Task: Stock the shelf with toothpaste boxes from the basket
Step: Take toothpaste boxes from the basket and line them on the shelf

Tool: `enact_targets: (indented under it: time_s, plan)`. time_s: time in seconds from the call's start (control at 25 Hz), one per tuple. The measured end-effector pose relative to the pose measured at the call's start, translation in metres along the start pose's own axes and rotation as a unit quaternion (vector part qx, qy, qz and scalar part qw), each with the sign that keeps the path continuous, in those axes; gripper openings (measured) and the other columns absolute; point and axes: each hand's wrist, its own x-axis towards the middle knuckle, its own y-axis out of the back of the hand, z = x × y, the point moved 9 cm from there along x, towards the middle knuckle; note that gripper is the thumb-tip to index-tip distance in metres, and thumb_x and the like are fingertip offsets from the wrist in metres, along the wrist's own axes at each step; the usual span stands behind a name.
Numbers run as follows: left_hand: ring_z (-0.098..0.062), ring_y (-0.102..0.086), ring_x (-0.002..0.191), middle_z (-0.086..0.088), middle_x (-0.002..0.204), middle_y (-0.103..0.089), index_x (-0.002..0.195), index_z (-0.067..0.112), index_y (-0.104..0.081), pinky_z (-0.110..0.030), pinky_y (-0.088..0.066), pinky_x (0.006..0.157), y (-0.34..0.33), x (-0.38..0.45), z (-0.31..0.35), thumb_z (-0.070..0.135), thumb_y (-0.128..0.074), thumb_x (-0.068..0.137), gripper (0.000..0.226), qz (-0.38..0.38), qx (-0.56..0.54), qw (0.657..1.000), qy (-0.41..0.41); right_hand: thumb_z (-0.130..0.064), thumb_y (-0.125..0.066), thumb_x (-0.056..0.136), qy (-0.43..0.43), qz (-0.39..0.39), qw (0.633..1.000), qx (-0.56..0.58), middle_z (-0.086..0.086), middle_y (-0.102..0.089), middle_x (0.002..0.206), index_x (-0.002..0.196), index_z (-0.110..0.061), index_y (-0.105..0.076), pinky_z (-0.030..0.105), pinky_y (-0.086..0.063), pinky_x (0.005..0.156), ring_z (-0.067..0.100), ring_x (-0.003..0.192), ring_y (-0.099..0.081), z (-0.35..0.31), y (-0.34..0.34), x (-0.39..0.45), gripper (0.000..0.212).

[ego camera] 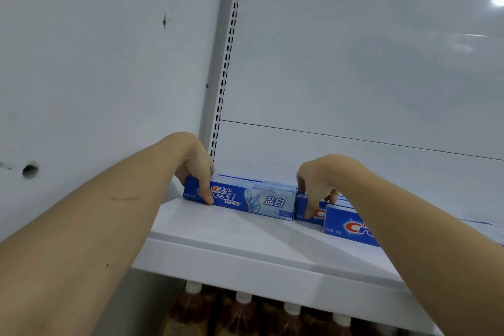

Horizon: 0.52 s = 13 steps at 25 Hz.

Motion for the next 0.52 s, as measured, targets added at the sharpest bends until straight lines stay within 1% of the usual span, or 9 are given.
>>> enact_targets:
  time_s: [0.08, 0.16, 0.24, 0.32, 0.4, 0.44, 0.52]
  plan:
    - [-0.027, -0.051, 0.126, -0.009, 0.135, -0.055, 0.137, 0.011, -0.047, -0.043, -0.047, 0.106, -0.001, 0.000, 0.000, 0.016, -0.086, 0.064, 0.082, -0.007, -0.007, 1.000, -0.001, -0.036, -0.081, 0.078, 0.019, -0.020, 0.998, 0.052, 0.011, -0.062, 0.129, 0.132, -0.013, -0.050, 0.036, -0.056, 0.092, 0.025, 0.107, -0.065, 0.000, -0.003, 0.000, 0.066]
    - [-0.027, -0.051, 0.127, -0.008, 0.135, -0.055, 0.135, 0.011, -0.048, -0.042, -0.047, 0.106, -0.002, 0.001, -0.001, 0.017, -0.087, 0.056, 0.089, -0.018, -0.020, 1.000, -0.004, -0.041, -0.078, 0.078, 0.054, -0.017, 0.991, 0.118, 0.011, -0.059, 0.133, 0.134, -0.013, -0.048, 0.029, -0.054, 0.085, 0.023, 0.103, -0.061, -0.007, 0.001, -0.003, 0.070]
    - [-0.026, -0.050, 0.125, -0.007, 0.134, -0.055, 0.135, 0.011, -0.048, -0.040, -0.048, 0.105, -0.002, 0.004, -0.002, 0.016, -0.087, 0.058, 0.086, -0.019, -0.023, 1.000, -0.001, -0.049, -0.073, 0.079, 0.072, 0.005, 0.989, 0.130, 0.011, -0.058, 0.134, 0.137, -0.010, -0.048, 0.032, -0.047, 0.086, 0.024, 0.107, -0.058, -0.015, 0.010, -0.004, 0.075]
    - [-0.025, -0.051, 0.124, -0.007, 0.133, -0.055, 0.134, 0.011, -0.047, -0.039, -0.049, 0.103, 0.001, 0.007, -0.001, 0.016, -0.086, 0.061, 0.083, -0.018, -0.012, 1.000, 0.003, -0.055, -0.071, 0.079, 0.074, 0.021, 0.993, 0.086, 0.009, -0.063, 0.129, 0.135, -0.008, -0.052, 0.034, -0.044, 0.085, 0.025, 0.113, -0.060, -0.022, 0.015, 0.000, 0.075]
    - [-0.025, -0.053, 0.123, -0.007, 0.132, -0.056, 0.135, 0.009, -0.048, -0.038, -0.050, 0.102, 0.004, 0.009, -0.001, 0.017, -0.086, 0.063, 0.081, -0.013, 0.001, 1.000, 0.008, -0.055, -0.071, 0.080, 0.072, 0.013, 0.995, 0.066, 0.007, -0.069, 0.114, 0.124, -0.007, -0.059, 0.034, -0.046, 0.081, 0.023, 0.104, -0.064, -0.025, 0.014, 0.010, 0.066]
    - [-0.024, -0.053, 0.123, -0.007, 0.133, -0.056, 0.136, 0.008, -0.047, -0.036, -0.051, 0.101, 0.005, 0.011, 0.000, 0.017, -0.085, 0.067, 0.079, -0.008, 0.006, 1.000, 0.010, -0.054, -0.072, 0.080, 0.067, 0.007, 0.996, 0.066, 0.006, -0.070, 0.107, 0.119, -0.007, -0.061, 0.035, -0.049, 0.082, 0.022, 0.100, -0.065, -0.024, 0.013, 0.016, 0.062]
    - [-0.024, -0.053, 0.121, -0.007, 0.136, -0.054, 0.138, 0.005, -0.043, -0.036, -0.051, 0.100, 0.006, 0.018, 0.005, 0.017, -0.082, 0.075, 0.075, 0.009, 0.023, 1.000, 0.009, -0.051, -0.076, 0.078, 0.047, -0.001, 0.996, 0.074, 0.007, -0.072, 0.105, 0.118, -0.005, -0.061, 0.039, -0.053, 0.092, 0.022, 0.100, -0.068, -0.017, 0.011, 0.029, 0.063]
